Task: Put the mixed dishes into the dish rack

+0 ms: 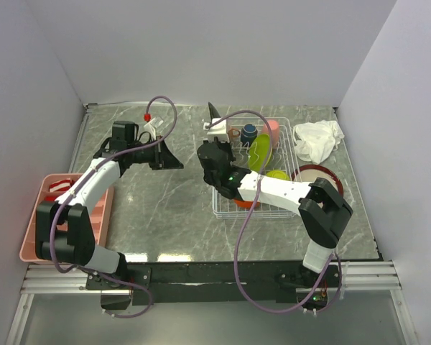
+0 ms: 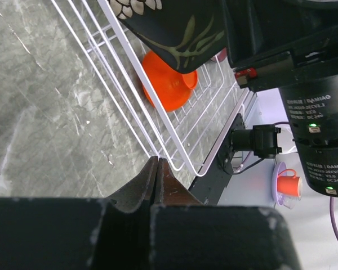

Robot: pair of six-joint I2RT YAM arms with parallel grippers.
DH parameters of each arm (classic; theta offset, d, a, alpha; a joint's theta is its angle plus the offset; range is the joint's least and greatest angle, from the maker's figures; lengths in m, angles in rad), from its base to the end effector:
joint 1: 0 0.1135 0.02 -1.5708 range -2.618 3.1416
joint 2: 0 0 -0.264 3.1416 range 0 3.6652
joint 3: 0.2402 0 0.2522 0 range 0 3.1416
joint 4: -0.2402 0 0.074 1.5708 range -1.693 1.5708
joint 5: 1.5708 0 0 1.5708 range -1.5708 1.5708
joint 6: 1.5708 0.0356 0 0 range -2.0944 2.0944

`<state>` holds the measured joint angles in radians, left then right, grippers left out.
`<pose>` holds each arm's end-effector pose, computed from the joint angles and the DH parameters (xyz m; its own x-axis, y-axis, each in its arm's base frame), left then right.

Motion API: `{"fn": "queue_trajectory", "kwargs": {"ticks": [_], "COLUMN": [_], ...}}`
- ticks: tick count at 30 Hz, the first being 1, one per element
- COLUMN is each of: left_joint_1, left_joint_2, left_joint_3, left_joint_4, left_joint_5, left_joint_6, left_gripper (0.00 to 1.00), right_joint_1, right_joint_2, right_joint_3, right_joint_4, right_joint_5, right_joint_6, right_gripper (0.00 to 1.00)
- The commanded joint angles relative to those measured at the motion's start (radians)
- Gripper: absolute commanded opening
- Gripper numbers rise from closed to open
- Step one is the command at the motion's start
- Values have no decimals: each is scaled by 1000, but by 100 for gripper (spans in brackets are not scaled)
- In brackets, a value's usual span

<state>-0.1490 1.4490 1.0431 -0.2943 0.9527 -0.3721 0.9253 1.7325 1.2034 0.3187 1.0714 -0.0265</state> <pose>0.3013 -0.0746 0.2730 -0.8490 -0.0856 -0.5215 0.4226 0.4824 -0.7672 0.2616 0.2954 0.2832 -0.1291 -0.1926 -0.9727 0.1306 0.9691 -0.2092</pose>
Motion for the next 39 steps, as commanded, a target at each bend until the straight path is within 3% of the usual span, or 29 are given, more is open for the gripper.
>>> {"fn": "queue_trajectory", "kwargs": {"ticks": [1, 18, 36, 37, 39], "left_joint_1": [5, 5, 5, 5, 5], "left_joint_2": [-55, -58, -52, -50, -50], "left_joint_3": [-20, -48, -38, -35, -31], "left_joint_4": [46, 69, 53, 50, 43], "left_joint_5": [34, 29, 20, 20, 21], "left_joint_6": [-13, -21, -5, -2, 1], "left_gripper": [1, 1, 1, 1, 1], "right_joint_1": [15, -31, -36, -28, -19], "right_joint_2": [-65, -44, 94, 91, 79], "right_joint_3": [27, 5, 56, 55, 38], "right_joint_4": [186, 169, 30, -5, -41], "right_joint_5": [32, 35, 21, 7, -1], "right_joint_6": [-15, -23, 171, 181, 213], "right_gripper": [0, 0, 0, 1, 16]}}
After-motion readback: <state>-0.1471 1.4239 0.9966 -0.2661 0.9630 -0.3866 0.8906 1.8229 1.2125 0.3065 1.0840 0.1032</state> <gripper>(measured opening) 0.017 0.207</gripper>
